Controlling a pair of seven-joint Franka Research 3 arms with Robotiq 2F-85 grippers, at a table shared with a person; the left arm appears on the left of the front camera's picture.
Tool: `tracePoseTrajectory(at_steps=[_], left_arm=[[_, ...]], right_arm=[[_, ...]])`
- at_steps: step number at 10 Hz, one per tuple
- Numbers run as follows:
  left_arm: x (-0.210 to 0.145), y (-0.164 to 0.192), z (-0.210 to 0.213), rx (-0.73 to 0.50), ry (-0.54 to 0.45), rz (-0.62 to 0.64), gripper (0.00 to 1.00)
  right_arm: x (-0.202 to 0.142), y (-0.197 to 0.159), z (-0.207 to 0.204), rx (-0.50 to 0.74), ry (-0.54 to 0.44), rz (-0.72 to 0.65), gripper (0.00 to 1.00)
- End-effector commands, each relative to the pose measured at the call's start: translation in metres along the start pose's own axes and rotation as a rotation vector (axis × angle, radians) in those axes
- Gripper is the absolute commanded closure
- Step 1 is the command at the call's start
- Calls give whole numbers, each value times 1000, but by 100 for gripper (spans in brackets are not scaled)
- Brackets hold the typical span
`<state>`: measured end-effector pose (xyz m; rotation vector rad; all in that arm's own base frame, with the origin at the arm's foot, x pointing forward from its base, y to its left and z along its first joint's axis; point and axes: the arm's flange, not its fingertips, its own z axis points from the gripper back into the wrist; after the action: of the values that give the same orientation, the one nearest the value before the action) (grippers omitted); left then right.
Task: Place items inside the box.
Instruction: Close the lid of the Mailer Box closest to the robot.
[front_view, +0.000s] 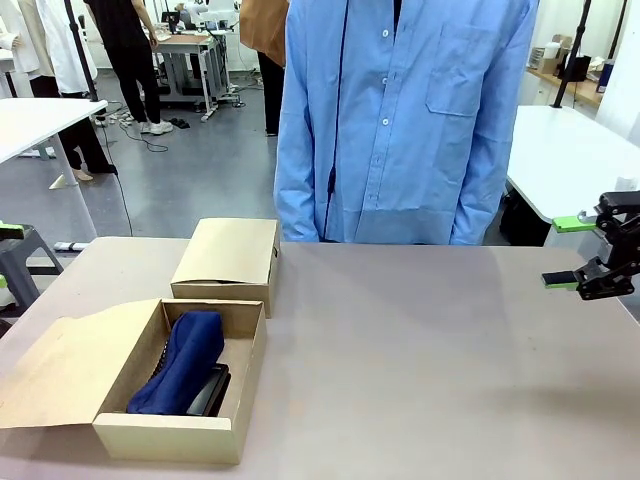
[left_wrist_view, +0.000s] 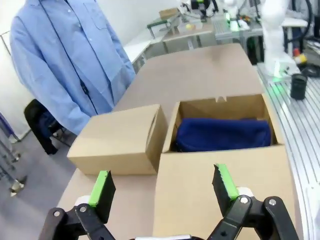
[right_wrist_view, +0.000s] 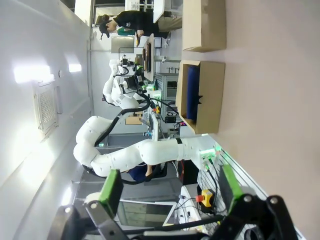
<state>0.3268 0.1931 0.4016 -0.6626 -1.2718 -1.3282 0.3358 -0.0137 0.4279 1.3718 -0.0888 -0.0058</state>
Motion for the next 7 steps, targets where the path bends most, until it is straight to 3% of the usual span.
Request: tracePoseTrajectory(at_steps=[1, 4, 7], left_arm=[[-18, 10, 6, -77, 179, -76, 0], [-56, 10, 20, -155, 336, -82, 0], [-103, 1, 20, -182, 472, 30, 0]], right_arm=[[0, 2, 2, 3, -4, 7, 0], [0, 2, 2, 3, -4, 7, 0], [0, 2, 2, 3, -4, 7, 0]])
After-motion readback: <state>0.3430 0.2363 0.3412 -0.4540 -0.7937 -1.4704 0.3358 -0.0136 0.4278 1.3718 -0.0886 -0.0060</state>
